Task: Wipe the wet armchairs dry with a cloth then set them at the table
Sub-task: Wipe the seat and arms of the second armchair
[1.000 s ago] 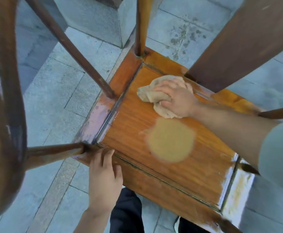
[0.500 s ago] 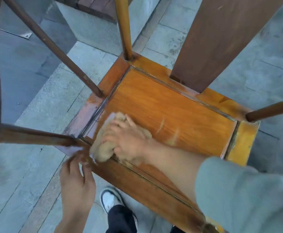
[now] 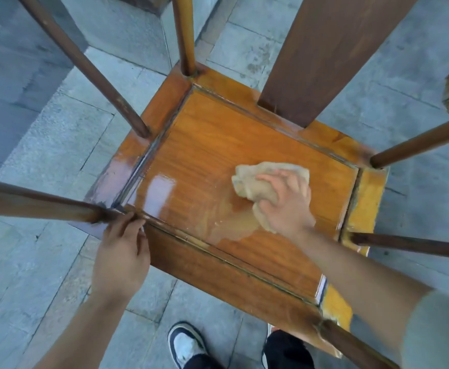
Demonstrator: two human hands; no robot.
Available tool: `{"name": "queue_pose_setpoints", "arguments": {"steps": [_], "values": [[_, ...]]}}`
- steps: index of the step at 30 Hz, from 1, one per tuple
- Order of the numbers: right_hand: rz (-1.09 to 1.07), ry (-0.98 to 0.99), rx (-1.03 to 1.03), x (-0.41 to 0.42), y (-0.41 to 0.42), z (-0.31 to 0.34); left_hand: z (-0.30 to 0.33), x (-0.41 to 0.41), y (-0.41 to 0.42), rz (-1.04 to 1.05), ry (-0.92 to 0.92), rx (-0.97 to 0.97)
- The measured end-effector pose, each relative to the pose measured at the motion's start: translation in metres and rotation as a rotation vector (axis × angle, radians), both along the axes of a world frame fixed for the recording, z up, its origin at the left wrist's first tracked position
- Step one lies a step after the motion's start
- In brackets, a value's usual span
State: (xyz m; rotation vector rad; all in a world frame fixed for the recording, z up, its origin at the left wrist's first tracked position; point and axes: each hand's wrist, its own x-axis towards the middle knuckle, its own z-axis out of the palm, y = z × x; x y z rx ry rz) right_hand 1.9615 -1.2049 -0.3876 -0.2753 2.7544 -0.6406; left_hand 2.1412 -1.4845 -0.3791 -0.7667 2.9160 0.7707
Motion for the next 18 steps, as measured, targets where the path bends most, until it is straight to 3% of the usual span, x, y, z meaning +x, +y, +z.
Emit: {"name": "queue_pose_setpoints", "arguments": {"steps": [3, 7, 11, 13, 16, 18], "values": [[0.064, 0.003, -0.026, 0.05, -0.061, 0.003, 0.004, 0.01, -0.011, -0.009, -0.006, 0.032], [0.417, -0.033, -0.073, 0.104, -0.113, -0.001, 0.011, 0.011, -0.024, -0.011, -0.005, 0.064], [0.722, -0.025, -0.04, 0.057, -0.086, 0.001, 0.013, 0.011, -0.034, -0.182, -0.12, -0.016], [0.626, 0.106, -0.002, 0.008, -0.067, 0.001, 0.015, 0.009, -0.035, -0.218, -0.185, -0.047], [0.133, 0.084, 0.052, -0.028, -0.089, 0.003, 0.014, 0.008, -0.044, -0.233, -0.176, -0.049], [0.099, 0.077, 0.059, 0.004, -0.119, -0.003, 0.012, 0.011, -0.05, -0.257, -0.167, -0.047]]}}
